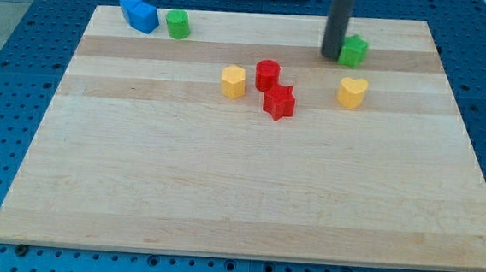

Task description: Move the red circle parallel left to the red star

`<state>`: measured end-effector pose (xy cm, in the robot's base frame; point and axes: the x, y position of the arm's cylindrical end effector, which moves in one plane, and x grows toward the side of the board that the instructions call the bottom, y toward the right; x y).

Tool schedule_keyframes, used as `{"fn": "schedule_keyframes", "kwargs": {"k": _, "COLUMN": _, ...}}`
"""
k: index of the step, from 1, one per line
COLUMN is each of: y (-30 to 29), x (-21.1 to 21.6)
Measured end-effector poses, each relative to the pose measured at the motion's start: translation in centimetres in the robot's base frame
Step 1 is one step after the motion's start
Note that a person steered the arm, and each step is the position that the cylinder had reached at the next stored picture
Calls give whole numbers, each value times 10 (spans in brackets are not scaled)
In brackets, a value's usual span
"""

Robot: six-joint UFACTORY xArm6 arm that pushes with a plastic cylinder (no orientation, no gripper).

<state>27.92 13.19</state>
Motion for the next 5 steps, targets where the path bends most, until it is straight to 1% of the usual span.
{"fn": "schedule_keyframes", "kwargs": {"k": 1, "y": -28, "x": 9}}
{"fn": "schedule_keyframes", "kwargs": {"k": 2, "y": -102, "x": 56}}
{"fn": "schedule_keyframes", "kwargs": {"k": 3, "y": -144, "x": 135}}
{"fn": "schedule_keyframes", "kwargs": {"k": 4, "y": -190, "x": 177}}
{"fn": "schedule_keyframes", "kwargs": {"k": 5, "y": -221, "x": 173}}
